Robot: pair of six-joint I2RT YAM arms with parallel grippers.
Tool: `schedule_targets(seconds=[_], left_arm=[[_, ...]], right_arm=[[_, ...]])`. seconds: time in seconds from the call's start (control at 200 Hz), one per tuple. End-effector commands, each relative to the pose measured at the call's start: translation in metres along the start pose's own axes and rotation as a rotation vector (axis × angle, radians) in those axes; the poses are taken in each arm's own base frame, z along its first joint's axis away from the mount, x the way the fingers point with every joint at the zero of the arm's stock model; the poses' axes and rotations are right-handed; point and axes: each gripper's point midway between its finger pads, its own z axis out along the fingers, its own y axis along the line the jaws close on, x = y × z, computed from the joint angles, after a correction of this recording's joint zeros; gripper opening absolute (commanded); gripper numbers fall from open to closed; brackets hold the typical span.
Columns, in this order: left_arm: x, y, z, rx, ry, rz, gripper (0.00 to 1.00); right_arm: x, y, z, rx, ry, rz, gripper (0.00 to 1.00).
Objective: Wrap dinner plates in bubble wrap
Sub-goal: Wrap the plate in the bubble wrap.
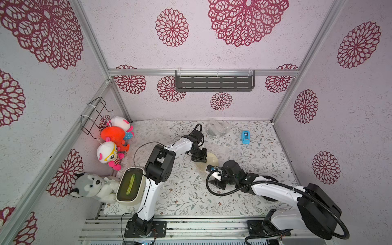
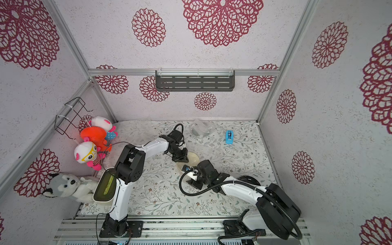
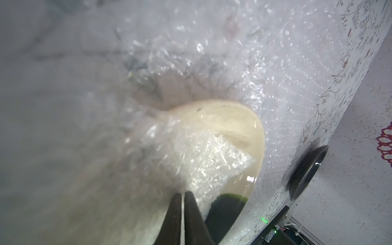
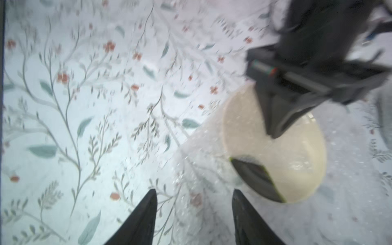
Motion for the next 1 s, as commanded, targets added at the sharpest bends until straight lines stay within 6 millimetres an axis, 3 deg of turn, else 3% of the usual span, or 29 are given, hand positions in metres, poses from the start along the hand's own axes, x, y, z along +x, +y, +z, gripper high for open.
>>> schedule_targets(seconds=[0.0,0.07,0.14,0.385,0.475,0.55,0.636,0.731,0.996], left_arm=[[0.002,0.015,0.014,-0.047,0.013,0.003,0.07],[0.004,0.019,0.015,-0.053,0.016,-0.003,0.00],[0.006,0.022,0.018,-0.062,0.026,-0.007,0.00],[0.015,0.036,0.025,-0.087,0.043,-0.007,0.00],[0.020,0.040,0.028,-0.091,0.050,0.001,0.00],[0.023,0.045,0.031,-0.100,0.054,0.012,0.00],[0.027,0.051,0.034,-0.110,0.058,0.024,0.00],[0.031,0.054,0.038,-0.110,0.066,0.047,0.00],[0.039,0.049,0.044,-0.050,0.080,0.107,0.00]], right_arm=[[0.011,-0.003,0.007,0.061,0.080,-0.230,0.55],[0.017,0.006,0.017,0.032,0.108,-0.277,0.53],[0.022,0.010,0.026,0.013,0.124,-0.292,0.50],[0.038,-0.012,0.037,0.120,0.236,-0.397,0.16],[0.029,-0.025,0.037,0.172,0.228,-0.416,0.06],[0.005,-0.035,0.031,0.180,0.154,-0.392,0.01],[-0.019,-0.048,0.024,0.171,0.067,-0.363,0.00],[-0.027,-0.063,0.024,0.165,0.043,-0.383,0.00],[-0.018,-0.113,0.045,0.150,0.069,-0.450,0.00]])
